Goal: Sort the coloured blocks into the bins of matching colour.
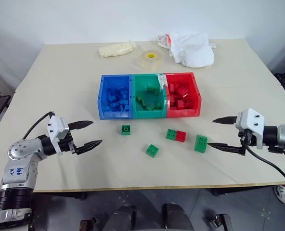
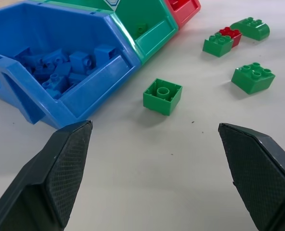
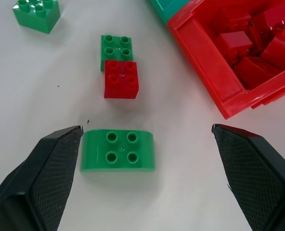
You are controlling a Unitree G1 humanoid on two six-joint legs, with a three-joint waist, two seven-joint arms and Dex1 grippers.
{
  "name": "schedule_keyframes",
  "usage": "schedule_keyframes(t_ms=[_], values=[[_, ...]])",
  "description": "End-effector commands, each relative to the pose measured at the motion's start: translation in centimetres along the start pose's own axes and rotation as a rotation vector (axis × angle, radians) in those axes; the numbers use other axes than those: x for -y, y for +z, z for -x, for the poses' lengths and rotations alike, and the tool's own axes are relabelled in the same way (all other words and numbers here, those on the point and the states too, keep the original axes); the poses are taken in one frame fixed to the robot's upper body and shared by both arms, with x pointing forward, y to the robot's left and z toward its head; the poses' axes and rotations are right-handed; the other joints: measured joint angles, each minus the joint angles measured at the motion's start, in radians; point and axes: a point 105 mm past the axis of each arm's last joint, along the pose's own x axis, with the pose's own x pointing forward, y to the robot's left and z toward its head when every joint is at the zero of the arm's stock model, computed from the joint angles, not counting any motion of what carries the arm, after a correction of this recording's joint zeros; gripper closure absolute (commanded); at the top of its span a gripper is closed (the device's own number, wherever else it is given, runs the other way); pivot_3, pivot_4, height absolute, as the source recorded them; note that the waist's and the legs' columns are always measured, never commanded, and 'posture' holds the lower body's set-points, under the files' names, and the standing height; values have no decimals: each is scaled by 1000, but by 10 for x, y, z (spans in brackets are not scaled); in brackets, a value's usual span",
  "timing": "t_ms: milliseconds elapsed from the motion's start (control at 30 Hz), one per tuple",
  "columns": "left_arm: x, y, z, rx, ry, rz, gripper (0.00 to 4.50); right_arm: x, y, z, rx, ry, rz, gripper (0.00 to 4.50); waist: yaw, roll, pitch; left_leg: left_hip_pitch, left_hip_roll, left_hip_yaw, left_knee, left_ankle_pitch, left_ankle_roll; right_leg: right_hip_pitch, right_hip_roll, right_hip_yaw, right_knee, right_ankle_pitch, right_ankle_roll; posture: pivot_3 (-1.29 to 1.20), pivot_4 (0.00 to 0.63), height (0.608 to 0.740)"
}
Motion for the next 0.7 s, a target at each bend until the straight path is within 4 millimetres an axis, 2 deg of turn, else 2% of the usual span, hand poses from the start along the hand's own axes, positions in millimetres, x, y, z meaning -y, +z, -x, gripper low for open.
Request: schedule_keyframes(t_ms=[33, 167, 300, 433, 567, 700], values=[[-1, 8, -3, 32, -23, -10, 44, 6, 11, 3, 29, -31, 43, 0, 1, 0, 0, 0, 0, 0, 0, 0, 0, 0, 0, 0, 0, 0, 0, 0, 150, 740], [-4, 5, -6, 10, 3, -27, 44, 6, 10, 2, 29, -41, 37, 0, -1, 0, 0, 0, 0, 0, 0, 0, 0, 0, 0, 0, 0, 0, 0, 0, 150, 740], [2, 2, -9, -5, -33, -9, 44, 5, 9, 3, 25, -47, 3, 0, 0, 0, 0, 0, 0, 0, 1, 0, 0, 0, 0, 0, 1, 0, 0, 0, 150, 740], [5, 0, -13, -11, -44, -29, 44, 1, -15, 25, -92, -72, -77, 0, 7, 0, 0, 0, 0, 0, 1, -1, 0, 0, 0, 0, 1, 0, 0, 0, 150, 740], [8, 0, -14, 3, -104, 30, 44, -11, -41, 51, -208, -70, -149, 0, 20, 0, 0, 0, 0, 1, 3, -2, 1, 0, 0, 0, 1, 0, 0, 0, 150, 740], [10, 3, -14, 12, -132, 30, 44, -17, -44, 59, -230, -72, -148, 0, 20, 0, 0, 0, 1, 2, 4, -3, 1, 0, 1, 1, 1, 0, 0, 0, 150, 740]])
